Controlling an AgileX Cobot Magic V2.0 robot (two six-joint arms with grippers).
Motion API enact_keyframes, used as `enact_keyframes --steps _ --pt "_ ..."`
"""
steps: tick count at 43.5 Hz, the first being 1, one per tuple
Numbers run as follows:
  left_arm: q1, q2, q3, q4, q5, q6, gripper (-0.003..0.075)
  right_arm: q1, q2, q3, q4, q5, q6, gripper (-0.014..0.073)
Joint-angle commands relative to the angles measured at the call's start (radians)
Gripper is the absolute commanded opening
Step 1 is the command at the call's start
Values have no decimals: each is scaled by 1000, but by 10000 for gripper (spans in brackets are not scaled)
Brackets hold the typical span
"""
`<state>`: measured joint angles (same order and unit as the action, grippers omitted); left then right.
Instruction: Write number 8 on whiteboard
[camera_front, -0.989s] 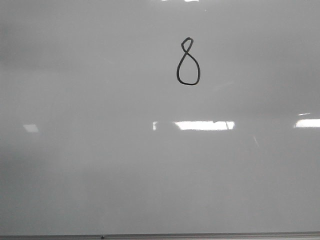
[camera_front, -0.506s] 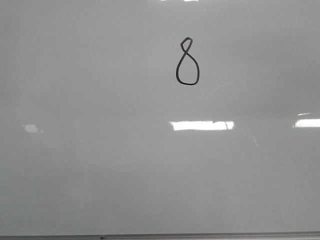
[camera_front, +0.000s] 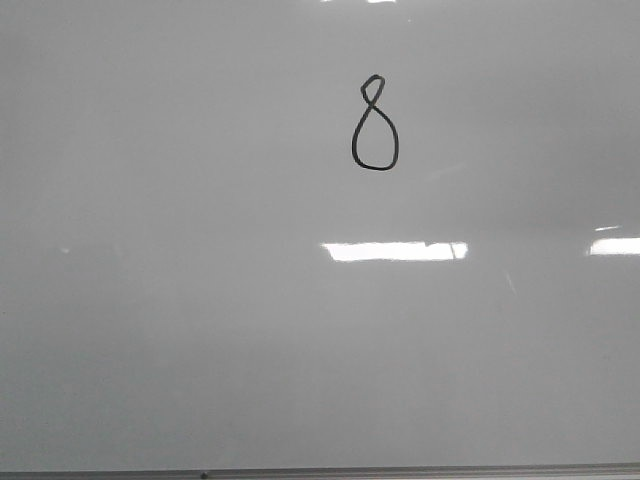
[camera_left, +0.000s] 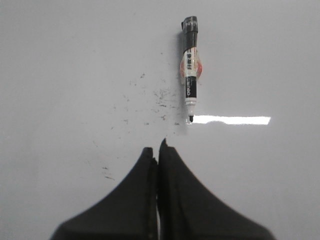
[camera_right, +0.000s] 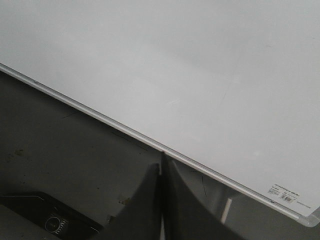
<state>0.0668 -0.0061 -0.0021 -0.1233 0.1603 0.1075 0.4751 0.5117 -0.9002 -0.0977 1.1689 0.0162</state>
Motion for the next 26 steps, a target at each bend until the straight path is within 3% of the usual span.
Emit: enact_keyframes --steps 1,21,26 --pt "-12 -13 23 -13 -160 -17 -21 -7 6 -22 -21 -53 -5 -108" --pt "-46 -15 22 -2 -136 -29 -21 -6 6 -22 -21 -52 -5 -108" --pt "-58 -15 22 135 -133 -188 -21 -6 6 -22 -21 -52 -5 -108"
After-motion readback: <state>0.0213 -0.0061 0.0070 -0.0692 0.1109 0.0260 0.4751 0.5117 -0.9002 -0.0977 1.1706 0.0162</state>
